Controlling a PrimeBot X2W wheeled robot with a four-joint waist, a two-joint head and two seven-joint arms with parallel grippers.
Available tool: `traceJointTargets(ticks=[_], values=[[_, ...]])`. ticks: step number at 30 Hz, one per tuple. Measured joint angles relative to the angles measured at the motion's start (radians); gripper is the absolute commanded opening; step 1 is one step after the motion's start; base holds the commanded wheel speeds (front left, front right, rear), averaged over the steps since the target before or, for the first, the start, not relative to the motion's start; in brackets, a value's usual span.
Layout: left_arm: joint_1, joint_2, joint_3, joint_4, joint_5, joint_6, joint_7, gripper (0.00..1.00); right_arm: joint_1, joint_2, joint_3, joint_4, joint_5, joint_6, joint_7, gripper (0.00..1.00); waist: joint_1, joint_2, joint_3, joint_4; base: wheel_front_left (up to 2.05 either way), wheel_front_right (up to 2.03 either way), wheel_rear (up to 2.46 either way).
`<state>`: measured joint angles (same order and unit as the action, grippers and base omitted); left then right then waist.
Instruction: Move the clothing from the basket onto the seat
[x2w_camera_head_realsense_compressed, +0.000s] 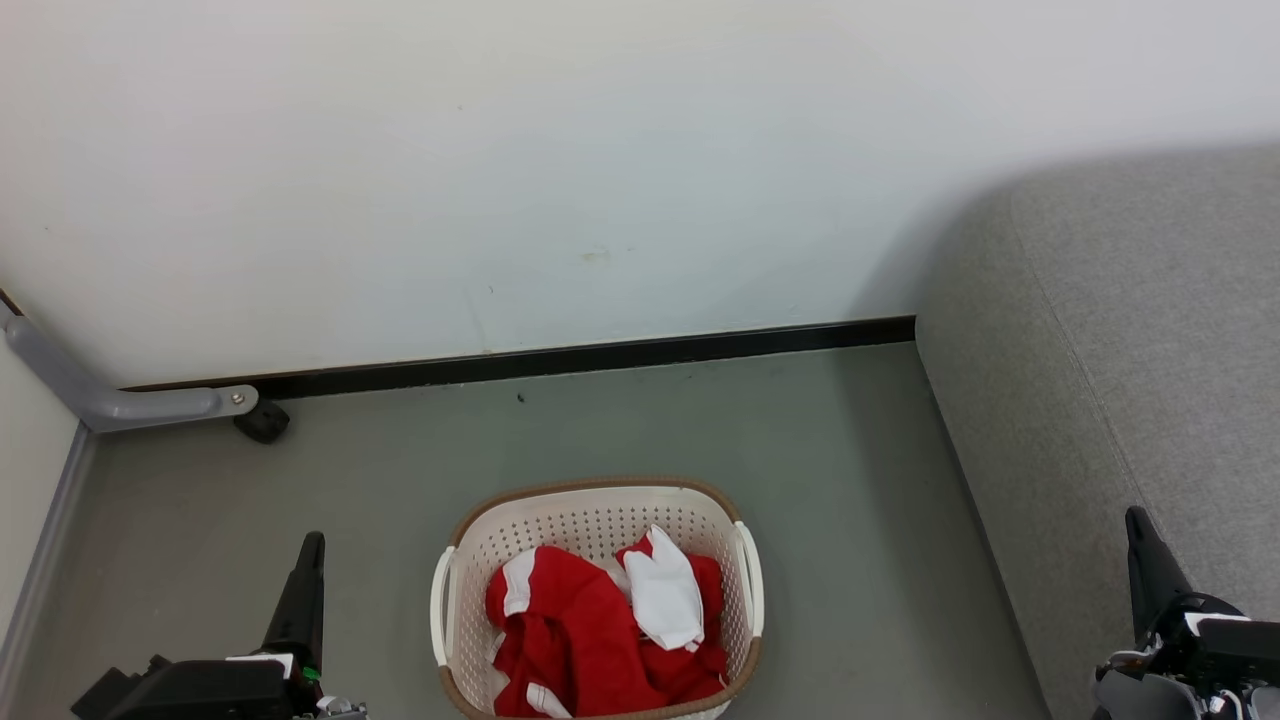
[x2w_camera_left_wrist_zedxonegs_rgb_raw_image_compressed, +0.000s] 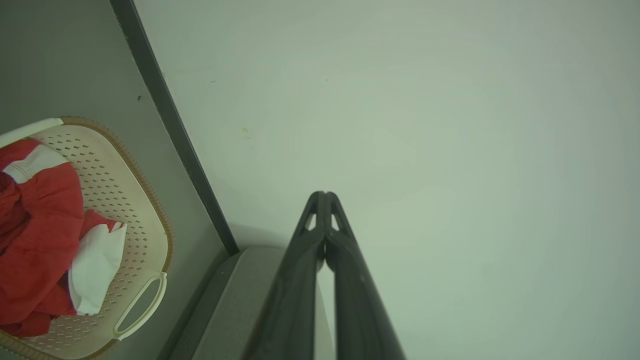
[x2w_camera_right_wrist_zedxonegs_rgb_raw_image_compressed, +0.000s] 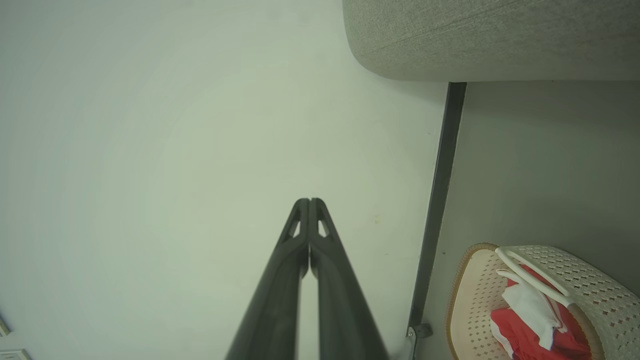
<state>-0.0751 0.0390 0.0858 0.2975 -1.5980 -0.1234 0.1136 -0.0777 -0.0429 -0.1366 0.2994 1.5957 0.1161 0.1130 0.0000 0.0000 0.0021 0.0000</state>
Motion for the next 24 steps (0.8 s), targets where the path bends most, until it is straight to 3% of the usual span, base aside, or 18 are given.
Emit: traceJointTargets(ticks=[24], values=[[0.000,0.000,0.000,0.000,0.000,0.000,0.000,0.00,0.000,0.000,0.000,0.000,0.000,0.000,0.000,0.00,0.0000,0.0001,0.000,0.000,0.00,0.00,0.00]])
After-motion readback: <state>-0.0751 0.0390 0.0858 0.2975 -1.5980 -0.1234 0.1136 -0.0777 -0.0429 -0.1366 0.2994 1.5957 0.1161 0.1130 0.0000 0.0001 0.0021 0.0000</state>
